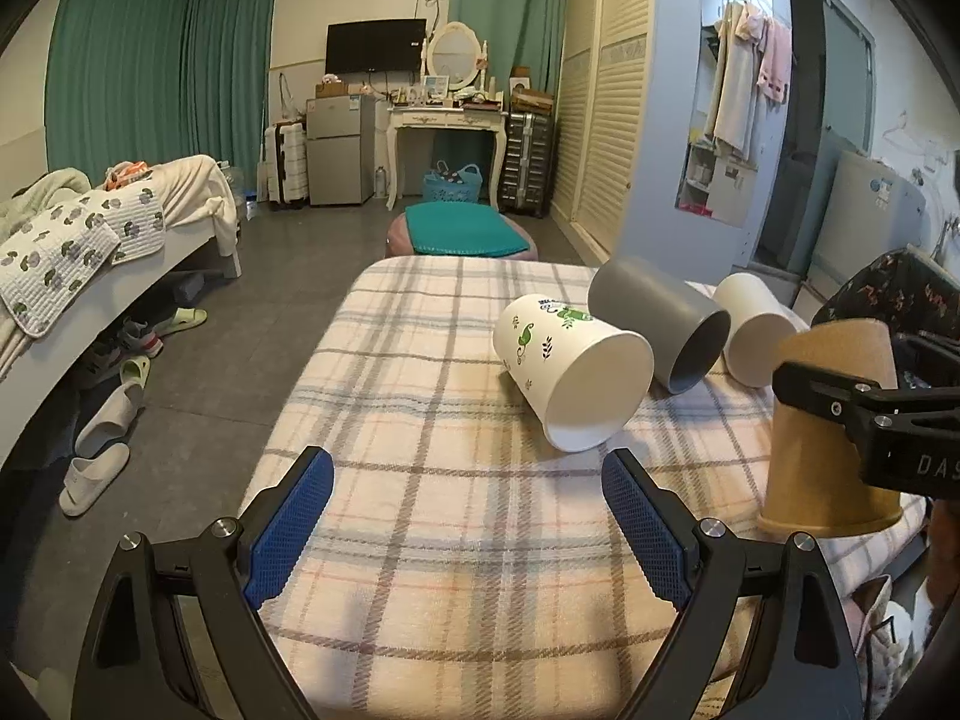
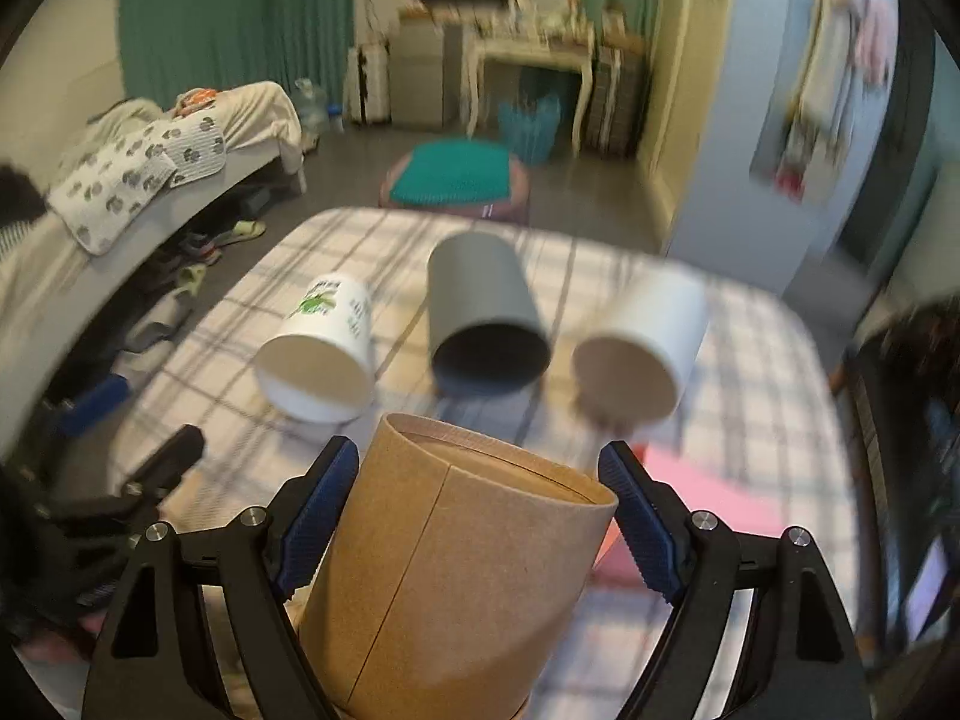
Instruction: Flip cup upside down
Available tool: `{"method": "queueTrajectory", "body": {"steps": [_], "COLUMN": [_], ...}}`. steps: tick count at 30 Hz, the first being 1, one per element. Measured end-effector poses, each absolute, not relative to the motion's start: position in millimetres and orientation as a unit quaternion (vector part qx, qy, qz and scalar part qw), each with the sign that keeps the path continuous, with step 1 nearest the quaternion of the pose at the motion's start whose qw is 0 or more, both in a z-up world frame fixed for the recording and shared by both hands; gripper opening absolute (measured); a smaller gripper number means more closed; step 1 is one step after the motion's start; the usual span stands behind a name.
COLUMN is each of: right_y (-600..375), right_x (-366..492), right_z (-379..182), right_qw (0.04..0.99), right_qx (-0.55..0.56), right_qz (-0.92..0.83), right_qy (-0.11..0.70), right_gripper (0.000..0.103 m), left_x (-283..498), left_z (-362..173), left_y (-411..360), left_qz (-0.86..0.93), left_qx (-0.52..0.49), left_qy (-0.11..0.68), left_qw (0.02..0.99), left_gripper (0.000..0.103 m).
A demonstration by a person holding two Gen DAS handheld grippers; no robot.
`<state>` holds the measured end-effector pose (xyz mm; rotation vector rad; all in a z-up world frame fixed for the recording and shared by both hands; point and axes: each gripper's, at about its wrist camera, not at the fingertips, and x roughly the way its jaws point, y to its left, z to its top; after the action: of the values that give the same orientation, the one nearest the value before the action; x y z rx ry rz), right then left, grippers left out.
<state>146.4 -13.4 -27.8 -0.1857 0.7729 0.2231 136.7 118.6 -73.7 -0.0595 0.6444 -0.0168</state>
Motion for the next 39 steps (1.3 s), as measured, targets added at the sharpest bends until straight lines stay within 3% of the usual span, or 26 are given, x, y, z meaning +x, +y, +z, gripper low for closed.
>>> {"method": "queueTrajectory", "body": {"steps": [8,23,29,39], "right_y": [-2.1,-10.1,-14.7,-35.7], "right_x": [156.9,125.4,107.4,62.8], "right_z": [-38.1,-47.0,-31.0,15.4], "right_qw": [0.938,0.929,0.937,0.954], "right_qx": [-0.133,-0.136,-0.127,-0.096], "right_qz": [0.13,0.171,0.171,0.169], "right_qy": [0.292,0.3,0.277,0.228], "right_gripper": [0.082,0.083,0.089,0.089], "left_x": [144.9,138.4,112.5,60.2], "left_z": [-78.5,-70.7,-52.9,-15.9], "left_y": [116.4,101.5,99.6,93.5], "left_qz": [0.009,0.007,0.012,0.03], "left_qx": [-0.026,-0.018,-0.016,-0.024], "left_qy": [0.33,0.326,0.307,0.255], "left_qw": [0.944,0.945,0.952,0.966], "left_gripper": [0.094,0.094,0.094,0.094]}}
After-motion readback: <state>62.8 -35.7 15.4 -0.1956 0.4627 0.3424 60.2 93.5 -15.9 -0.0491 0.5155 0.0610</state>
